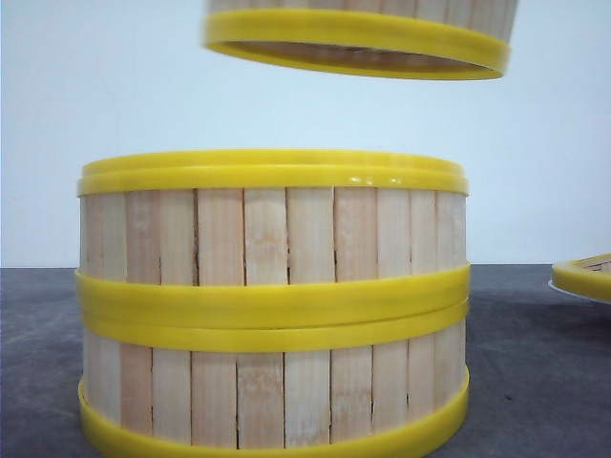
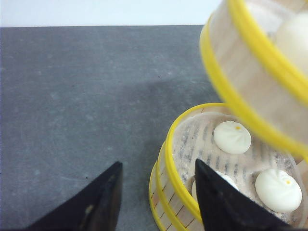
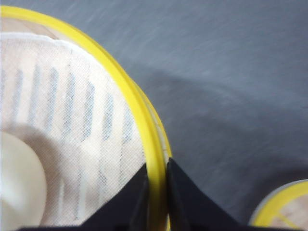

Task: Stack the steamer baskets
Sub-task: 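Carry the basket over the stack and lower it on top with the right gripper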

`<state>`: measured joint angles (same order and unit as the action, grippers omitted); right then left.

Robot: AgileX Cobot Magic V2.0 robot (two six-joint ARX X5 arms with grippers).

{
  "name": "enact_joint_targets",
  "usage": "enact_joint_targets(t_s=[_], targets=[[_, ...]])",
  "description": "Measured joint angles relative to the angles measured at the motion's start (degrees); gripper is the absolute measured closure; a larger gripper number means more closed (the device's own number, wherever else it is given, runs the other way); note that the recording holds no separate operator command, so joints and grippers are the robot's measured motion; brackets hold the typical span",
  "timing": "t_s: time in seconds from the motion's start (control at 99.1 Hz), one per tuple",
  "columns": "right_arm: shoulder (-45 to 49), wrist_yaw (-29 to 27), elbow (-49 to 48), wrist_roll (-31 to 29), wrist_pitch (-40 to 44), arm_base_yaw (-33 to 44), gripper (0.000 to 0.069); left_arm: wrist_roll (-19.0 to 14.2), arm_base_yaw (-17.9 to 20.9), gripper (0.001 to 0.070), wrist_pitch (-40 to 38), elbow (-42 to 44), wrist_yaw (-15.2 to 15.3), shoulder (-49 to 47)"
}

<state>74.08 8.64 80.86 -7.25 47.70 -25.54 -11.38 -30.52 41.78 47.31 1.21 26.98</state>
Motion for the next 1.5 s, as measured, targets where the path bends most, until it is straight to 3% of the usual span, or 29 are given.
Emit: enact_joint_targets(t_s=[0.464,1.281,1.352,1.503], targets=[[5.62,-5.33,-0.90,0.63,0.74,-12.02,0.0660,0.85,0.00,0.0429,0.04,0.00,-0.02,0.00],[7.43,-8.92,-3.56,0.61,1.40,-13.25,0.0659,1.29,0.00,0.0429,1.66,0.00,0.00,0.02],[7.45,-8.87,-3.56,0.59,1.36,-13.25,0.0614,1.29,0.00,0.0429,1.66,0.00,0.00,0.02],[7.45,-8.96,-3.56,0.59,1.27,-13.20,0.0396,1.29,0.00,0.0429,1.66,0.00,0.00,0.02]])
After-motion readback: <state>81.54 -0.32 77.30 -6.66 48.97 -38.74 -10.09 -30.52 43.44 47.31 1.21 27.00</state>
